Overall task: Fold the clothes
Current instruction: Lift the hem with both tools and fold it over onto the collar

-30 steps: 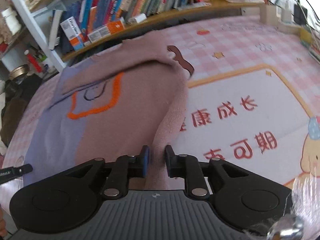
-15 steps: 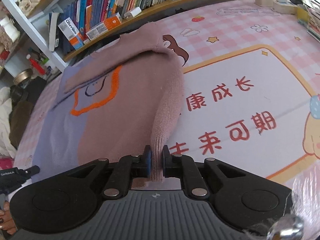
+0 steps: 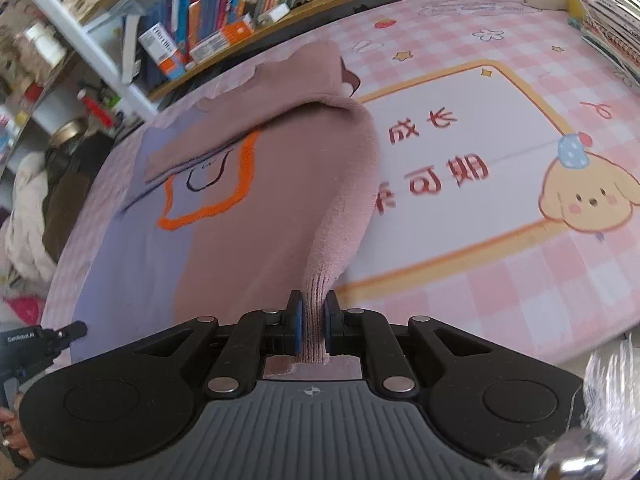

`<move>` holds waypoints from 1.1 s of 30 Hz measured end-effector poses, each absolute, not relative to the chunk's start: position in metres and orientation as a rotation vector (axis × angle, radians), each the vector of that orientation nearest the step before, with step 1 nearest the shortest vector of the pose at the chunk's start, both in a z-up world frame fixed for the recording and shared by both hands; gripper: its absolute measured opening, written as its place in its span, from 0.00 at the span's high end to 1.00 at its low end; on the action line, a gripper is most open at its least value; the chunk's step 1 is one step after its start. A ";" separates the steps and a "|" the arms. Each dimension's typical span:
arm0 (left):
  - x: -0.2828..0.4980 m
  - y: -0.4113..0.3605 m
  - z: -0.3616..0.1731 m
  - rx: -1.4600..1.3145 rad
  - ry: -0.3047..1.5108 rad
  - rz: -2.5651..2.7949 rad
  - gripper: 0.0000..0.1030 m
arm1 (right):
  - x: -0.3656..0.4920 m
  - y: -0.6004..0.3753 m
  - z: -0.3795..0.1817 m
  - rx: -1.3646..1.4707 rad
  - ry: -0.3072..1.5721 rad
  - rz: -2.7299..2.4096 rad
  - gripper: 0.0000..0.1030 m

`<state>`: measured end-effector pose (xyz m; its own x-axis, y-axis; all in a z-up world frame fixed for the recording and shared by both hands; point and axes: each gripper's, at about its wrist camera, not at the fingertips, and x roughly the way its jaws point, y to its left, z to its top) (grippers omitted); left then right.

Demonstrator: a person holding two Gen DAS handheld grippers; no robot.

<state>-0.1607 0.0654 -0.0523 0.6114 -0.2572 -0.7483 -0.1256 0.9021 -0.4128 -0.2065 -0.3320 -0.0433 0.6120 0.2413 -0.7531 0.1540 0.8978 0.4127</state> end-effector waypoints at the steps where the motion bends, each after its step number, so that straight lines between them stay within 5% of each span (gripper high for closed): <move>1: -0.166 0.066 -0.053 -0.452 0.923 -0.077 0.96 | -0.213 -0.332 -0.043 0.465 0.927 0.061 0.91; 14: -0.184 0.069 -0.033 -0.564 0.822 -0.139 0.96 | -0.236 -0.346 -0.024 0.564 0.873 0.124 0.91; 33: -0.030 0.073 -0.001 -0.704 0.620 -0.221 0.95 | -0.087 -0.364 0.042 0.643 0.587 0.073 0.91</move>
<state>-0.0297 0.0733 -0.0011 0.7995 -0.3905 -0.4563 -0.0134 0.7480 -0.6635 -0.0870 -0.3638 0.0422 0.8360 0.2408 -0.4931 0.1131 0.8037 0.5842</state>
